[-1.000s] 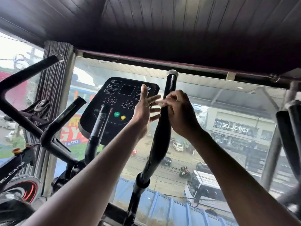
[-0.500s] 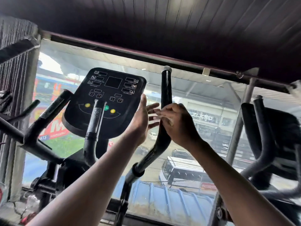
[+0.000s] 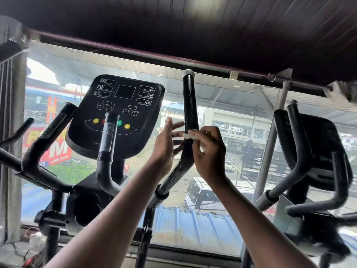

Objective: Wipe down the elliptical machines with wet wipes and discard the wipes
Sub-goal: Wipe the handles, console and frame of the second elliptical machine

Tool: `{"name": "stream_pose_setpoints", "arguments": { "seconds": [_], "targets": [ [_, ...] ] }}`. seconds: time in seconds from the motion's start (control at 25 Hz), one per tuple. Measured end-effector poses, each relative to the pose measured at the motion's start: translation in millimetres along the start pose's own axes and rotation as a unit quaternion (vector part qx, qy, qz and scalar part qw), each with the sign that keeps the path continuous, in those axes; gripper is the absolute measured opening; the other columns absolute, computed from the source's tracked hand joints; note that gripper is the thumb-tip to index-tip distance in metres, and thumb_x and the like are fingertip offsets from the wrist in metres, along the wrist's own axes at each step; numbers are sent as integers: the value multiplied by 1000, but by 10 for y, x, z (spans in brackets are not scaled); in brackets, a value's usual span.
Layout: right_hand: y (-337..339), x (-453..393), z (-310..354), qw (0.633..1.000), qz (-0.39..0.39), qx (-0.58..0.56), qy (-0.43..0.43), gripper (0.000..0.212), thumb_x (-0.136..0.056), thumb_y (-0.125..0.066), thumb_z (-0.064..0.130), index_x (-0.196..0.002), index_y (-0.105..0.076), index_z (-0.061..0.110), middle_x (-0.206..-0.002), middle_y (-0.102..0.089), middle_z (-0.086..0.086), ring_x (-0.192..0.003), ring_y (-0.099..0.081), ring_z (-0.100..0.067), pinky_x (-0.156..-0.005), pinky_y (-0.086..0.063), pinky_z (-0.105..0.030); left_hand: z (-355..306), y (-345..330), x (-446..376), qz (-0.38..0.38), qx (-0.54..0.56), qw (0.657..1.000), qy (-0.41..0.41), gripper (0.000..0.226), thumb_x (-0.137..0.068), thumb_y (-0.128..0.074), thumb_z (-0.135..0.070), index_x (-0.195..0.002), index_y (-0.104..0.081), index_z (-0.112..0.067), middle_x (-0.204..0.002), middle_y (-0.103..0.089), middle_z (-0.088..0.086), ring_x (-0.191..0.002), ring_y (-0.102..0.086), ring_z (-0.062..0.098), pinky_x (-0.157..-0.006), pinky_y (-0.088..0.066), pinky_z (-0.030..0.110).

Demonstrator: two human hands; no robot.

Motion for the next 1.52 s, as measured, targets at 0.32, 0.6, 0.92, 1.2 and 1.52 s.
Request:
{"name": "stream_pose_setpoints", "arguments": {
  "seconds": [0.32, 0.6, 0.92, 1.2, 1.52],
  "targets": [
    [30, 238, 32, 1000, -21, 6, 21, 20, -77, -62, -1, -95, -69, 5, -88, -57, -5, -80, -54, -13, -72, -44, -16, 236, 83, 196, -39, -8, 998, -45, 22, -97, -50, -9, -87, -70, -14, -70, -68, -2, -64, -63, 8, -64, -51, 18],
    [-3, 240, -2, 999, -15, 34, 20, 24, -84, -68, 7, -107, -73, 13, -79, -53, -6, -69, -48, -11, -63, -41, -17, 333, 162, 245, -66, -24, 995, -64, 37, -86, -43, 9, -76, -71, -14, -72, -69, 1, -67, -63, 10, -70, -50, 23],
    [-40, 369, 43, 996, -4, 60, 70, 20, -89, -66, 14, -108, -73, 16, -76, -49, -5, -61, -50, -15, -54, -43, -23, 464, 267, 318, -97, -26, 994, -51, 29, -89, -41, 4, -81, -66, -8, -69, -64, 5, -60, -60, 11, -59, -49, 19],
    [-88, 559, 26, 994, 5, 75, 78, 16, -89, -69, 17, -106, -73, 18, -77, -55, -2, -63, -53, -14, -54, -44, -25, 544, 315, 415, -109, -39, 991, -69, 27, -98, -44, -13, -81, -65, -15, -77, -62, 5, -68, -59, 15, -65, -49, 27],
    [-170, 920, -53, 993, 34, -63, -91, 39, -78, -75, 19, -99, -42, 18, -81, -58, 5, -71, -60, -14, -62, -50, -34, 839, 315, 580, -135, 1, 987, -83, 21, -91, -57, -6, -97, -68, -23, -74, -66, -2, -61, -57, 12, -51, -41, 21]
  ]
}}
Point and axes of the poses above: each hand's wrist, its own x-axis away from the middle knuckle, its own y-axis out of the back of the hand, z = x × y, the point moved 5 cm from there along -x, towards the middle knuckle
